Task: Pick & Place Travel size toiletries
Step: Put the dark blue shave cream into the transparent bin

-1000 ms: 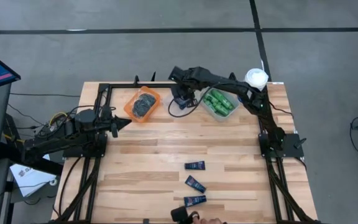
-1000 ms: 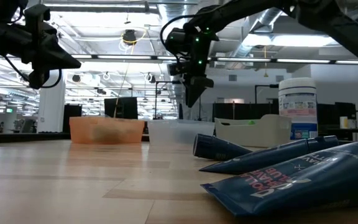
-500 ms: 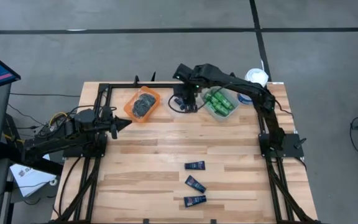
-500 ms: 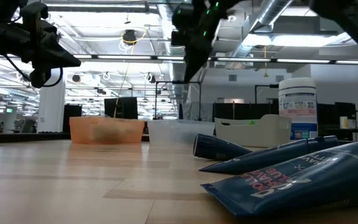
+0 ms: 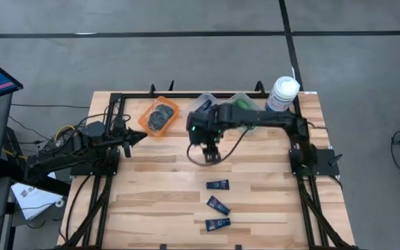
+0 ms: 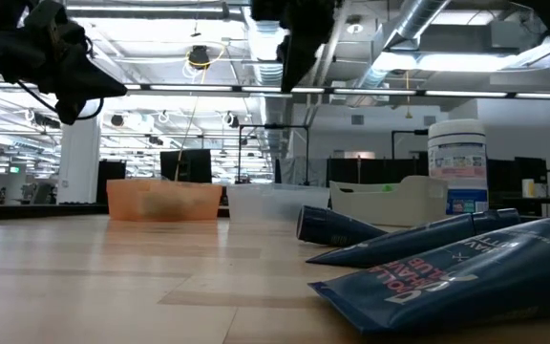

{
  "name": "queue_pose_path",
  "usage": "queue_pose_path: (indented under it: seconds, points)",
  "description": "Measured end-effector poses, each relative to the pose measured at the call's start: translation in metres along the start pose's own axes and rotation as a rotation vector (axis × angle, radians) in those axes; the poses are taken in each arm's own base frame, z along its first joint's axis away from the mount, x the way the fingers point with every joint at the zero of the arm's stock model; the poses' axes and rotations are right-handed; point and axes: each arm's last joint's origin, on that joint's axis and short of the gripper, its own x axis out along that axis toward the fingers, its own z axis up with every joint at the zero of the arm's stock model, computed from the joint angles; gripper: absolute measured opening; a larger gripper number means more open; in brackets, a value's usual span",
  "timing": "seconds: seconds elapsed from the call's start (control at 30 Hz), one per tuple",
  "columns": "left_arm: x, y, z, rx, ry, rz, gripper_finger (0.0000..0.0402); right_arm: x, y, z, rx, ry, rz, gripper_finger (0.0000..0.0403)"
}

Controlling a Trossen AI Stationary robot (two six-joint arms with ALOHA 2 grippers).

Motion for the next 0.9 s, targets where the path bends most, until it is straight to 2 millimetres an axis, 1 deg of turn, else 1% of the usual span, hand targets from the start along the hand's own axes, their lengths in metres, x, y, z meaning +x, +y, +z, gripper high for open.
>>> queue_pose_path:
  seconds: [0.07, 0.27, 0.33, 0.43, 0.5, 0.6, 0.67, 0.77, 0.9]
  points:
    - [0.000, 0.000, 0.000, 0.016, -0.001, 0.002, 0.0003, 0.011, 0.012, 0.005, 0.007, 0.005, 0.010, 0.0200]
    - [0.000, 0.000, 0.000, 0.067, -0.003, 0.002, 0.0003, 0.030, 0.040, 0.011, 0.042, 0.044, 0.033, 0.0202]
    - [0.003, 0.001, -0.003, 0.075, -0.019, -0.004, 0.0003, 0.030, 0.047, 0.012, 0.048, 0.040, 0.037, 0.0205]
    - [0.012, 0.008, -0.019, 0.036, -0.022, -0.023, 0.0003, 0.028, 0.059, 0.013, 0.038, 0.035, 0.043, 0.0208]
    - [0.019, 0.011, -0.029, 0.002, -0.036, -0.066, 0.0003, 0.030, 0.066, 0.013, 0.036, 0.038, 0.047, 0.0210]
    - [0.024, 0.010, -0.031, -0.013, -0.096, -0.158, 0.0003, 0.030, 0.078, 0.013, 0.024, 0.037, 0.052, 0.0211]
    - [0.025, 0.010, -0.031, -0.008, -0.118, -0.178, 0.0003, 0.033, 0.086, 0.014, 0.014, 0.026, 0.045, 0.0211]
    - [0.026, 0.010, -0.033, 0.014, -0.102, -0.168, 0.0003, 0.048, 0.094, 0.013, 0.020, 0.011, 0.043, 0.0211]
    - [0.028, 0.011, -0.034, 0.015, -0.079, -0.158, 0.0003, 0.070, 0.103, 0.001, 0.023, 0.082, 0.043, 0.0211]
